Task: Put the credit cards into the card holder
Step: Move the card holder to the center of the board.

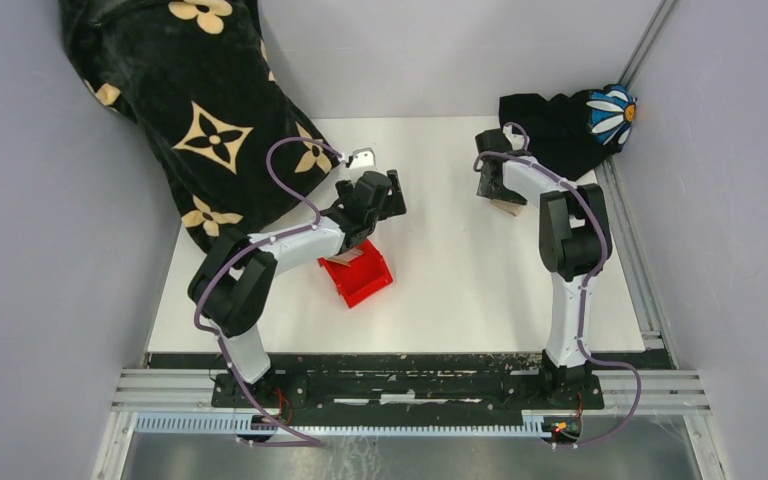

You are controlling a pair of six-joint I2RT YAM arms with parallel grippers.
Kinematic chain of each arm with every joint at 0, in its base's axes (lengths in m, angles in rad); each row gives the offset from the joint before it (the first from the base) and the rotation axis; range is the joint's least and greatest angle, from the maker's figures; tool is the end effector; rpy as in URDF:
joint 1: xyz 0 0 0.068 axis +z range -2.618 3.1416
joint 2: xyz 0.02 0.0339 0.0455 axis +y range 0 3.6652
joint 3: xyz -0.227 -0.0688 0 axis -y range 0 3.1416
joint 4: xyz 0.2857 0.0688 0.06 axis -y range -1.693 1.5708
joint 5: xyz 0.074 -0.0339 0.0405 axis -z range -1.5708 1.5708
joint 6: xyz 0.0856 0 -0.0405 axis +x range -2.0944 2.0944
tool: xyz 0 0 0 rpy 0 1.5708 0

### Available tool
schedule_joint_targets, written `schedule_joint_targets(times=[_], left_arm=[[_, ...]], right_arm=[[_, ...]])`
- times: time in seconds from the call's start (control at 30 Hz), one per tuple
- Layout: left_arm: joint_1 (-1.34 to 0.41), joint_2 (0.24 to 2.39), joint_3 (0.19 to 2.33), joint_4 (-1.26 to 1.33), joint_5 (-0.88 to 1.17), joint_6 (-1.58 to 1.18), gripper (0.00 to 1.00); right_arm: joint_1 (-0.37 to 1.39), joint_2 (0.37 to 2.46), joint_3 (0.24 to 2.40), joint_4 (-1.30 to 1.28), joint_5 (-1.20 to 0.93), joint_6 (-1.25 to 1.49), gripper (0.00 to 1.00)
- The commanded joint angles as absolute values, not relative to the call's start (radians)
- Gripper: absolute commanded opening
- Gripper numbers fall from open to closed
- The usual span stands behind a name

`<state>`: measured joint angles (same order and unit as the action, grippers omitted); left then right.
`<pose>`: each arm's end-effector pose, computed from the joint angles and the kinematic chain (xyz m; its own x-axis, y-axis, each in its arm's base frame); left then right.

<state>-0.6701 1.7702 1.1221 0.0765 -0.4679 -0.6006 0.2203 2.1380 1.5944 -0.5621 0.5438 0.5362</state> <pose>0.3809 -0.2526 0.1300 -0.4950 -0.2513 -0.8317 -0.0276 0.9613 -0.2740 0.4815 0.0624 0.0769 -0.7296 0.2846 -0.6218 0.4795 0.8612 -0.1684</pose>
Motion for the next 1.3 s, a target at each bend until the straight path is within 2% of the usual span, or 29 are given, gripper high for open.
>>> schedule_joint_targets(times=[0.0, 0.23, 0.5, 0.77, 1.0, 1.27], left_arm=[[-0.678, 1.745, 1.130, 0.101, -0.476, -0.629, 0.97], [-0.677, 1.702, 1.108, 0.066, -0.542, -0.660, 0.97], [-0.678, 1.424, 0.925, -0.017, -0.745, -0.867, 0.97], [-0.722, 1.216, 0.813, -0.260, -0.888, -1.111, 0.96], [-0.776, 1.132, 0.722, -0.449, -0.958, -1.323, 0.93], [-0.778, 1.112, 0.627, -0.460, -0.941, -1.485, 0.89]], right_arm=[[0.219, 2.161, 1.670, -0.618, 0.583, 0.526, 0.80], [0.229, 2.158, 1.689, -0.634, 0.594, 0.495, 0.80], [0.229, 2.150, 1.660, -0.653, 0.570, 0.494, 0.79], [0.228, 2.128, 1.599, -0.669, 0.524, 0.506, 0.76], [0.229, 2.072, 1.498, -0.642, 0.505, 0.514, 0.76], [0.228, 2.048, 1.437, -0.642, 0.469, 0.534, 0.75]])
